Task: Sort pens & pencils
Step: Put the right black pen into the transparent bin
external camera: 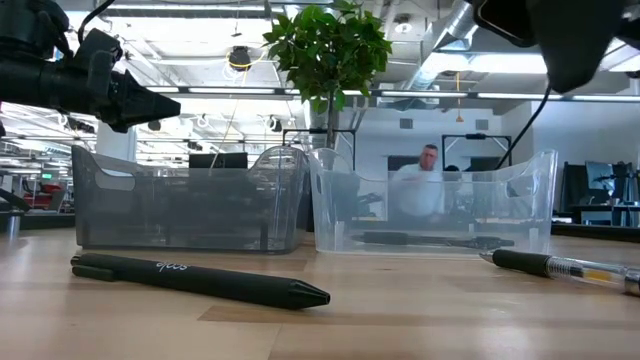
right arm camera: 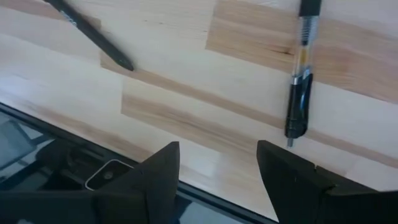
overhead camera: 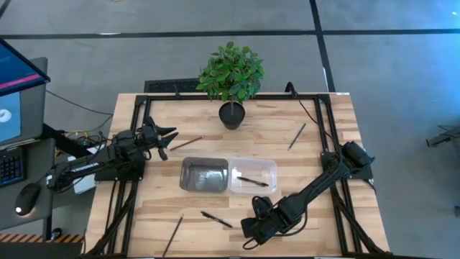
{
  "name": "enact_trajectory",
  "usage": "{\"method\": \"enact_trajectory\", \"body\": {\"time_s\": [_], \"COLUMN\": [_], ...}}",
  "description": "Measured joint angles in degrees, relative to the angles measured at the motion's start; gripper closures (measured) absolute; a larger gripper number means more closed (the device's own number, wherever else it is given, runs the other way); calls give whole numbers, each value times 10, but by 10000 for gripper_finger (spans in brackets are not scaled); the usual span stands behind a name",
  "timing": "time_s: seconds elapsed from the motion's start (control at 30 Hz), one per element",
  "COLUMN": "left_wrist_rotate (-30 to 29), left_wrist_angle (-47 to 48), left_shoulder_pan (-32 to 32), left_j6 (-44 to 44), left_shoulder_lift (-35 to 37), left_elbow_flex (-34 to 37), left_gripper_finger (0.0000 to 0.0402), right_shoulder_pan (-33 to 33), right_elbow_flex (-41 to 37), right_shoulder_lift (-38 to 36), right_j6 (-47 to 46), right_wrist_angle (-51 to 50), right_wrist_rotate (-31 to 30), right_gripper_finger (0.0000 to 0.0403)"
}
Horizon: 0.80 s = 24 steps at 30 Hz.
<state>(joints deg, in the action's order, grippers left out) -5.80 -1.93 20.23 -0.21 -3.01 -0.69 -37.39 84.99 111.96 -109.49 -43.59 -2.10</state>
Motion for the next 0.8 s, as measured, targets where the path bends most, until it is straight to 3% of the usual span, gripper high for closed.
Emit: {"method": "enact_trajectory", "body": {"time_s": [0.4, 0.6, 0.8], "left_wrist_rotate": [0, 0, 0], "left_wrist_angle": [0, 0, 0], "left_shoulder_pan": [0, 0, 0], "left_j6": [0, 0, 0], "left_shoulder_lift": [0, 0, 0], "left_elbow_flex": [0, 0, 0], "left_gripper_finger": [308, 308, 308], "right_shoulder_pan": [0, 0, 0], "right_elbow_flex": [0, -1, 0], "right_shoulder_lift": [1, 39, 57], "right_j6": [-1, 0, 0], "right_wrist_angle": [-47, -36, -36], "right_wrist_rotate": [8, 53, 53], "right_gripper_finger": [163, 163, 163]}}
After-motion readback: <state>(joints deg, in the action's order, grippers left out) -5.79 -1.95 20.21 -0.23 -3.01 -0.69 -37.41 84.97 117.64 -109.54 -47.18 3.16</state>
